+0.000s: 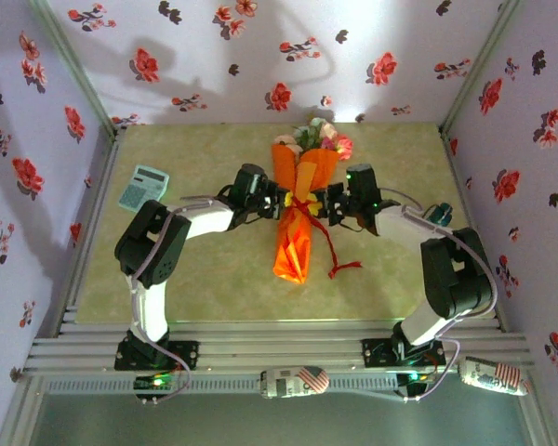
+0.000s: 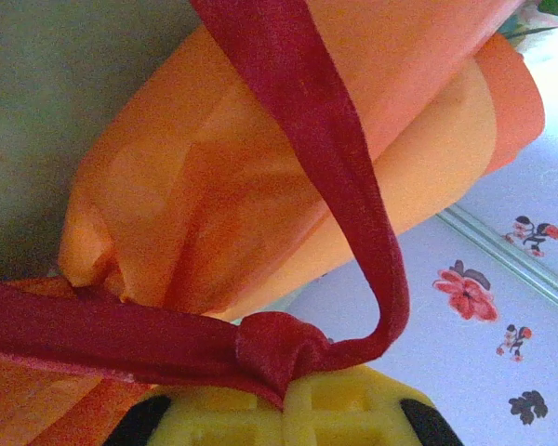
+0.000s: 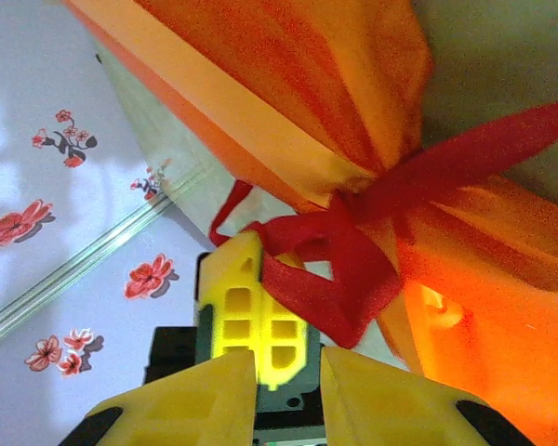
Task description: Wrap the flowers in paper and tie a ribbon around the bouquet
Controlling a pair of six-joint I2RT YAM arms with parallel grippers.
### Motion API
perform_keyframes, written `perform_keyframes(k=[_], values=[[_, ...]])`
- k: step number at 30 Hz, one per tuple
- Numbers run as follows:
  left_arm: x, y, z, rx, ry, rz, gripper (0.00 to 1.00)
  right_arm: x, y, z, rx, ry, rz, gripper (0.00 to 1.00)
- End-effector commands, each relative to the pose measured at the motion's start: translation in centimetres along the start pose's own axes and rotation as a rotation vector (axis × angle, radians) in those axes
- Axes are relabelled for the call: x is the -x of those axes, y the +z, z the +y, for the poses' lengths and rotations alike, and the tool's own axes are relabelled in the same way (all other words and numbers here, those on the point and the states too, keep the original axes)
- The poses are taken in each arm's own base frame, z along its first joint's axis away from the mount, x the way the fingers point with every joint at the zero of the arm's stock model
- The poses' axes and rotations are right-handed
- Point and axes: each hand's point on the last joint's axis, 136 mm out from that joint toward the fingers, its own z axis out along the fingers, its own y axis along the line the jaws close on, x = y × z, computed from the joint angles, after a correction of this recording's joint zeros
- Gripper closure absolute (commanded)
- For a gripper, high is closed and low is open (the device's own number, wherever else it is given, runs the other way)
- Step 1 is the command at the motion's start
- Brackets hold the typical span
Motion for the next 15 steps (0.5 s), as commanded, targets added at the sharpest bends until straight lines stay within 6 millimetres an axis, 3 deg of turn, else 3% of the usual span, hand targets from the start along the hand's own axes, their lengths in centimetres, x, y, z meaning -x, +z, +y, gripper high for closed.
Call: perform_keyframes(k=[1, 6, 15], values=[[0.1, -0.4, -0.7, -0.048, 0.050, -0.011, 1.00, 0.5, 0.5, 1.1, -0.008, -0.034, 0.004, 0.74], [0.3, -0.4, -0.7, -0.075, 0.066, -0.017, 1.00, 1.1, 2.1, 2.2, 0.006, 0.015, -0.002, 0.74], [0.6, -0.3, -1.0, -0.137, 0.065, -0.024, 1.00, 0.2, 3.9, 0.7, 0.022, 0.171, -0.010, 0.69]])
